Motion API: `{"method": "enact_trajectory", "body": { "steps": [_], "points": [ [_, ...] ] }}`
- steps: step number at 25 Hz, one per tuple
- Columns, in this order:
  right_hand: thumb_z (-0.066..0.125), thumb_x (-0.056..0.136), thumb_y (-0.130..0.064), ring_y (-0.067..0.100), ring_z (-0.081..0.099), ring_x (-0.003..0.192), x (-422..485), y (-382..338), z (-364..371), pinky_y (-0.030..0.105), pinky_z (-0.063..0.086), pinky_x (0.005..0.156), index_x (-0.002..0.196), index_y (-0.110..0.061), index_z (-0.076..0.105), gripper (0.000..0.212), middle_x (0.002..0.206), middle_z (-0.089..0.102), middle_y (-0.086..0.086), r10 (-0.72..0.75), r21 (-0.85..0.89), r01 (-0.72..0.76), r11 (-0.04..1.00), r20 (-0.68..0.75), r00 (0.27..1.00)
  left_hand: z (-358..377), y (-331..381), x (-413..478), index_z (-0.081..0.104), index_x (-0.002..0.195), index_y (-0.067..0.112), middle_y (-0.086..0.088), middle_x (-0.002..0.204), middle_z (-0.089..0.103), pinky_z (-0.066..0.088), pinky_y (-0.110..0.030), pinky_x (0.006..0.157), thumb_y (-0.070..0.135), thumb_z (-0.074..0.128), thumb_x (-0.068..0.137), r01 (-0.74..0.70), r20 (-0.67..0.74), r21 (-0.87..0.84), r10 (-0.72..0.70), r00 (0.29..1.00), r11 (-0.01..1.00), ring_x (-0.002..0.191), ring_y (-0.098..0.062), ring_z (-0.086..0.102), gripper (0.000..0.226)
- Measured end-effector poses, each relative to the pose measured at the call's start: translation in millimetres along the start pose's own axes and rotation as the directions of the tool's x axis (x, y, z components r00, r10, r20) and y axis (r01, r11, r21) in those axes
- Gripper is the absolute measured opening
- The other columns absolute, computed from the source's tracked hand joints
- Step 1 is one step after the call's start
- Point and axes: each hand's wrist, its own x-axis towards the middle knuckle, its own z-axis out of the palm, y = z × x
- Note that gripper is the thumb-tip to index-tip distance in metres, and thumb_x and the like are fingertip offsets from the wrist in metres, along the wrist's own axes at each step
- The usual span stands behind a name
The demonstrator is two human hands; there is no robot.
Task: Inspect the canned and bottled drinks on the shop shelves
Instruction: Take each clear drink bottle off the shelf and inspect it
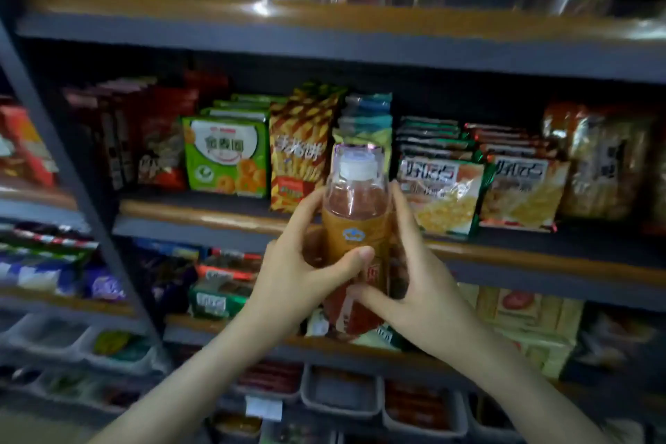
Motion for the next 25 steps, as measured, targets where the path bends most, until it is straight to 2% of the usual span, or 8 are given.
{"method": "enact_trajectory", "body": {
  "steps": [3, 8, 11, 13, 15, 19, 23, 25],
  "points": [
    [0.082, 0.072, -0.037, -0.018, 0.009, 0.135, -17, 19, 54, 0.0, 0.024, 0.097, 0.13, -0.064, -0.03, 0.129, 0.15, -0.01, -0.036, 0.056, -0.04, -0.052, 0.998, 0.119, 0.991, -5, -31, -31, 0.051, 0.128, 0.039, 0.002, 0.098, 0.075, 0.057, -0.048, 0.083, 0.054, 0.077, 0.065, 0.264, -0.113, -0.005, -0.263, 0.958, 0.965, 0.09, -0.017, 0.072, 0.07],
    [0.079, 0.076, -0.014, -0.004, 0.055, 0.116, -26, 43, 89, 0.014, 0.048, 0.086, 0.143, -0.056, -0.011, 0.12, 0.143, 0.038, -0.023, 0.148, 0.359, -0.238, 0.902, 0.261, 0.954, -32, -60, -69, 0.057, 0.122, 0.044, 0.006, 0.099, 0.074, 0.058, -0.035, 0.081, 0.059, 0.065, 0.076, 0.461, -0.167, -0.017, -0.457, 0.873, 0.887, 0.092, -0.013, 0.07, 0.049],
    [0.071, 0.069, -0.007, 0.011, 0.063, 0.111, -26, 49, 97, 0.027, 0.054, 0.077, 0.148, -0.047, 0.011, 0.107, 0.129, 0.06, -0.011, 0.175, 0.665, -0.402, 0.63, 0.383, 0.907, -41, -74, -86, 0.056, 0.128, 0.044, 0.0, 0.127, 0.064, 0.047, -0.051, 0.1, 0.063, 0.067, 0.076, 0.648, 0.107, -0.3, -0.651, 0.752, 0.7, 0.12, -0.024, 0.058, 0.057],
    [0.069, 0.067, -0.009, 0.017, 0.062, 0.114, -27, 53, 106, 0.031, 0.055, 0.08, 0.147, -0.048, 0.015, 0.104, 0.127, 0.063, -0.005, 0.155, 0.661, -0.47, 0.585, 0.477, 0.865, -37, -85, -97, 0.056, 0.133, 0.027, -0.009, 0.137, 0.057, 0.034, -0.057, 0.11, 0.061, 0.071, 0.074, 0.717, 0.259, -0.482, -0.699, 0.666, 0.505, 0.128, -0.031, 0.052, 0.07],
    [0.067, 0.07, -0.014, 0.016, 0.06, 0.116, -26, 56, 107, 0.032, 0.053, 0.087, 0.144, -0.053, 0.014, 0.099, 0.127, 0.063, -0.008, 0.15, 0.611, -0.523, 0.594, 0.555, 0.818, -33, -82, -102, 0.059, 0.13, 0.019, -0.011, 0.132, 0.061, 0.04, -0.051, 0.107, 0.057, 0.073, 0.072, 0.716, 0.267, -0.544, -0.719, 0.642, 0.437, 0.123, -0.029, 0.057, 0.071],
    [0.073, 0.077, -0.04, 0.002, 0.04, 0.134, -23, 59, 92, 0.035, 0.033, 0.113, 0.139, -0.062, 0.008, 0.093, 0.144, 0.036, -0.029, 0.159, 0.43, -0.515, 0.742, 0.634, 0.757, -32, -70, -103, 0.057, 0.126, 0.021, -0.009, 0.114, 0.071, 0.059, -0.033, 0.073, 0.05, 0.058, 0.078, 0.729, 0.159, -0.465, -0.762, 0.627, 0.502, 0.095, -0.023, 0.071, 0.056],
    [0.069, 0.069, -0.064, 0.008, 0.039, 0.134, -32, 54, 96, 0.041, 0.037, 0.111, 0.142, -0.06, -0.003, 0.103, 0.149, 0.029, -0.018, 0.291, 0.276, -0.51, 0.815, 0.566, 0.771, -16, -73, -101, 0.051, 0.133, 0.031, -0.002, 0.108, 0.073, 0.061, -0.035, 0.072, 0.042, 0.066, 0.086, 0.724, -0.033, -0.333, -0.775, 0.631, 0.604, 0.089, -0.02, 0.073, 0.05],
    [0.074, 0.076, -0.047, 0.01, 0.05, 0.125, -37, 57, 99, 0.041, 0.046, 0.102, 0.144, -0.056, -0.005, 0.105, 0.136, 0.041, -0.019, 0.322, 0.285, -0.521, 0.805, 0.528, 0.786, -10, -77, -102, 0.046, 0.13, 0.039, 0.0, 0.106, 0.072, 0.06, -0.037, 0.074, 0.037, 0.068, 0.086, 0.725, -0.049, -0.245, -0.755, 0.654, 0.644, 0.087, -0.02, 0.073, 0.048]
  ]
}}
